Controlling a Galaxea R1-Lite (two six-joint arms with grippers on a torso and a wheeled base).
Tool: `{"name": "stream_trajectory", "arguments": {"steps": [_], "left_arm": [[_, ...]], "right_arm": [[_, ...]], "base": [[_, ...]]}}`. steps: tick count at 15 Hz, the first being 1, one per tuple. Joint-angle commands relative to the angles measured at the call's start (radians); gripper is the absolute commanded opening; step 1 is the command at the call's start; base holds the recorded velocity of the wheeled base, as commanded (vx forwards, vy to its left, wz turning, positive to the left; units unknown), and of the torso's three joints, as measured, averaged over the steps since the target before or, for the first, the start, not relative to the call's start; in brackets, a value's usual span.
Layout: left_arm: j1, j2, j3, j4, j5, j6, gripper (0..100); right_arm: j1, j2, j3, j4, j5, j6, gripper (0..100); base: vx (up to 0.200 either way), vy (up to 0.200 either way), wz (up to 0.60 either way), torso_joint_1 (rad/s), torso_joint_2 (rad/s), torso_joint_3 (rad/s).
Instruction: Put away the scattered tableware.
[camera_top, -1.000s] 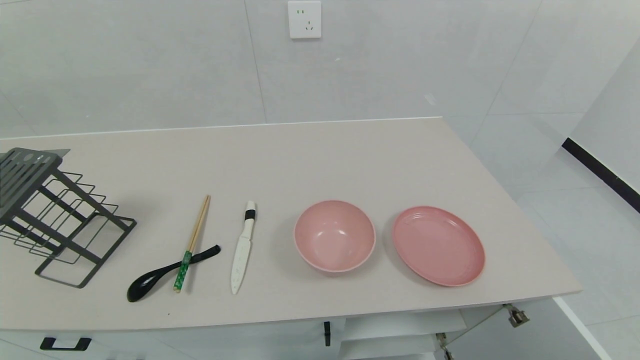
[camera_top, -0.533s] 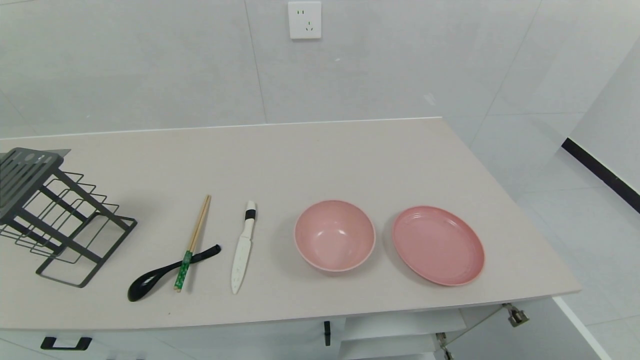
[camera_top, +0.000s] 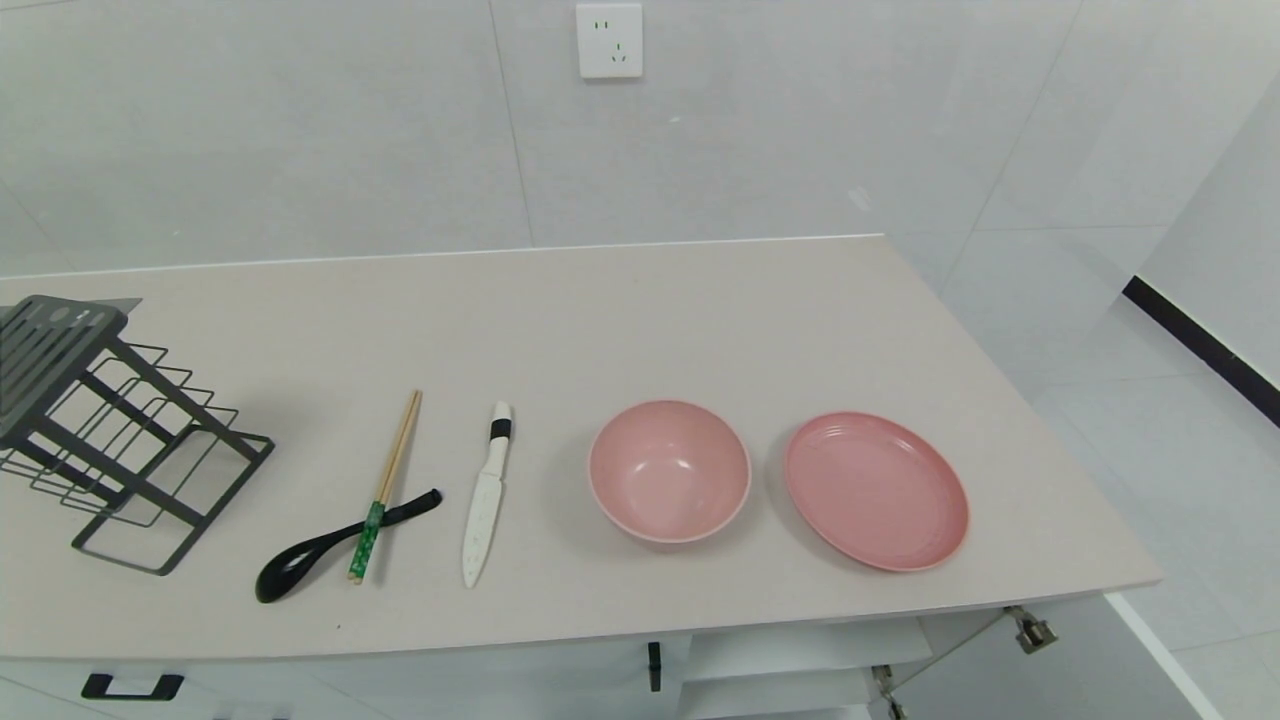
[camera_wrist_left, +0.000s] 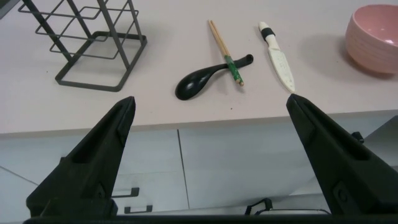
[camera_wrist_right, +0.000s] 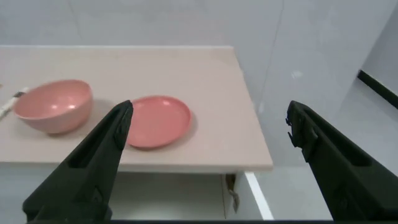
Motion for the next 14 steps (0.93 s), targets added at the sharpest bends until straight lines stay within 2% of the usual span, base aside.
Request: {"name": "stream_trajectory", "arguments": {"steps": [1,2,6,11,14], "left_arm": [[0.000,0.002,0.000,-0.001,0.000,0.001,100],[0.000,0.002,0.000,0.001,0.000,0.001,100],[0.000,0.002,0.000,-0.001,0.000,-0.004,100],[0.000,0.002,0.000,0.001,0.000,-0.004,100],[0.000,0.002,0.000,0.001,0.000,-0.004,100]], "right_arm": [[0.018,0.195,-0.133,0.001,0.089,-0.006,100],[0.043,0.280,-0.141,0.001,0.126,-0.004,100],[0.094,0.524,-0.143,-0.036,0.161,-0.009,100],[0.092,0.783,-0.132,-0.207,0.204,-0.064,100],[0.092,0.901,-0.137,-0.235,0.229,-0.093,100]], "base": [[0.000,0.000,0.00,0.000,0.00,0.000],[0.000,0.000,0.00,0.000,0.00,0.000],[0.000,0.000,0.00,0.000,0.00,0.000],[0.000,0.000,0.00,0.000,0.00,0.000],[0.000,0.000,0.00,0.000,0.00,0.000]]}}
